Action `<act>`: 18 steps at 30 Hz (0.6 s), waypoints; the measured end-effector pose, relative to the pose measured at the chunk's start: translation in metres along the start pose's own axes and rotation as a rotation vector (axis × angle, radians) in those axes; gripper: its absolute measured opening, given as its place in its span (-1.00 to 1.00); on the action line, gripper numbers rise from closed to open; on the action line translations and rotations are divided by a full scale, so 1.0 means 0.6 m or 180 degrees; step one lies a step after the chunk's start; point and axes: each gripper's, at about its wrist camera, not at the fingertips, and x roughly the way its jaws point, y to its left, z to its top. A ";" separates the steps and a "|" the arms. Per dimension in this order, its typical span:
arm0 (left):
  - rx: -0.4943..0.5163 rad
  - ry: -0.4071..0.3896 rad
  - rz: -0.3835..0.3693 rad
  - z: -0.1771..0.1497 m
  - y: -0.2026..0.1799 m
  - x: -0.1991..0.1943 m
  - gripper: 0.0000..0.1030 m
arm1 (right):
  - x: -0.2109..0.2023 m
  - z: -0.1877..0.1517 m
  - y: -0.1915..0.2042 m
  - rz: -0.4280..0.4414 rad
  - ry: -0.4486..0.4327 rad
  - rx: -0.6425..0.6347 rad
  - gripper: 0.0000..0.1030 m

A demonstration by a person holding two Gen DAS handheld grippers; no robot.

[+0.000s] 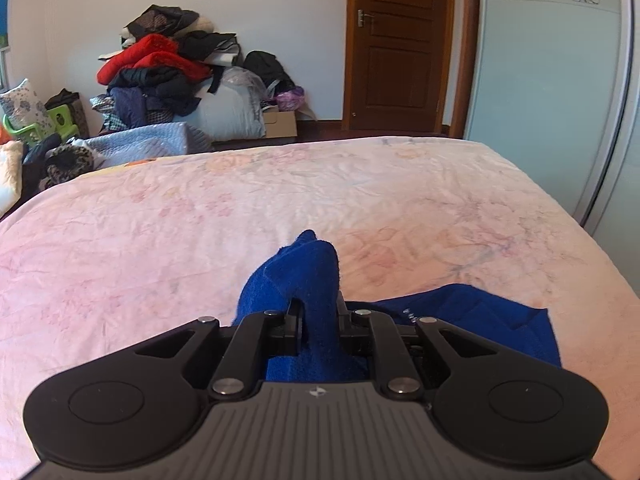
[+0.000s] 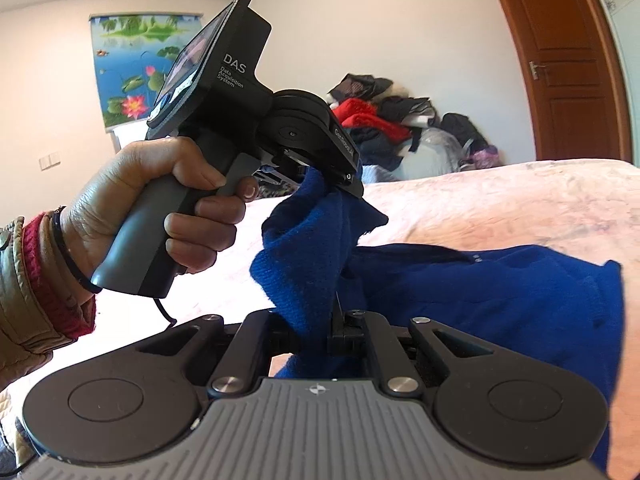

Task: Fold small clothes
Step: 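Lift the gathered sweater edge with both grippers and fold it over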

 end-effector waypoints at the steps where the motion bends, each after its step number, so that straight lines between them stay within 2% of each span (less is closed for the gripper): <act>1: 0.0011 -0.0006 -0.0024 0.002 -0.009 0.001 -0.76 | -0.005 -0.002 -0.006 -0.0031 -0.0016 0.0015 -0.80; 18: 0.0326 0.0096 -0.0391 0.002 -0.174 0.081 -0.76 | -0.060 -0.035 -0.098 -0.0472 -0.0178 0.0319 -0.80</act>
